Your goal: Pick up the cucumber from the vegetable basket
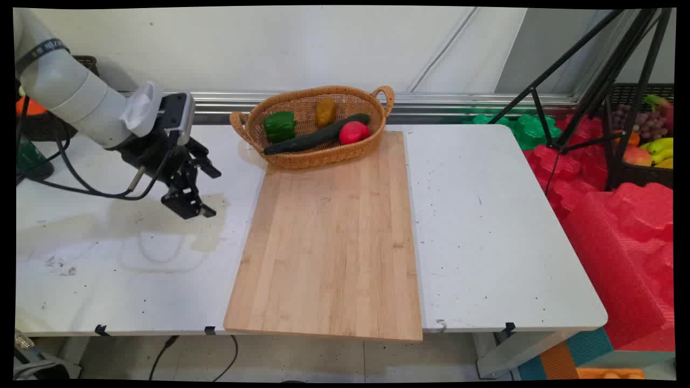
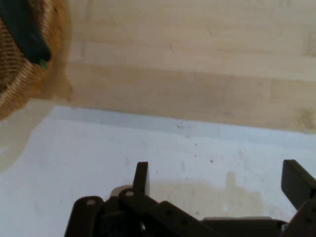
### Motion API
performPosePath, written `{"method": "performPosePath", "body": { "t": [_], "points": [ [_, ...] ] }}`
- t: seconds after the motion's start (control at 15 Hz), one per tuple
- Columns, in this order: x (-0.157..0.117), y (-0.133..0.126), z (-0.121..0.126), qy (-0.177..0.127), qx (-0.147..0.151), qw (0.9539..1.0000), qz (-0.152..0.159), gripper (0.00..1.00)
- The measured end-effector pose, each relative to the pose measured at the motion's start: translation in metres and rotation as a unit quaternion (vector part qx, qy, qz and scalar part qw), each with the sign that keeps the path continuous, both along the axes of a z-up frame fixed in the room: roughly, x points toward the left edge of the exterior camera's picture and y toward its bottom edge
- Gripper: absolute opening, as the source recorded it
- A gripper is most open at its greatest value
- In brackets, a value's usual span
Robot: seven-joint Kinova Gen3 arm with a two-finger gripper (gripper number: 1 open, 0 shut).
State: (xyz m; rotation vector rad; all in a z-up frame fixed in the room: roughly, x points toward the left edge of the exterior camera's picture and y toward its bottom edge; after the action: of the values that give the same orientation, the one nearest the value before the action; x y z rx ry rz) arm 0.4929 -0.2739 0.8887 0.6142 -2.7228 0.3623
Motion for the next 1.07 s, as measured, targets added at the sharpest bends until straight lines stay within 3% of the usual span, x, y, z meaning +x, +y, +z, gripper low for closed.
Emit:
{"method": "performPosePath", "body": {
  "t": [0.33,0.6,1.07],
  "points": [
    [-0.012,-0.022,0.016,0.032,-0.031,0.9988,0.021,1.00],
    [-0.026,-0.053,0.032,0.067,-0.063,0.9947,0.046,1.00],
    [-0.048,-0.123,0.046,0.102,-0.114,0.9822,0.110,1.00]
  ]
}}
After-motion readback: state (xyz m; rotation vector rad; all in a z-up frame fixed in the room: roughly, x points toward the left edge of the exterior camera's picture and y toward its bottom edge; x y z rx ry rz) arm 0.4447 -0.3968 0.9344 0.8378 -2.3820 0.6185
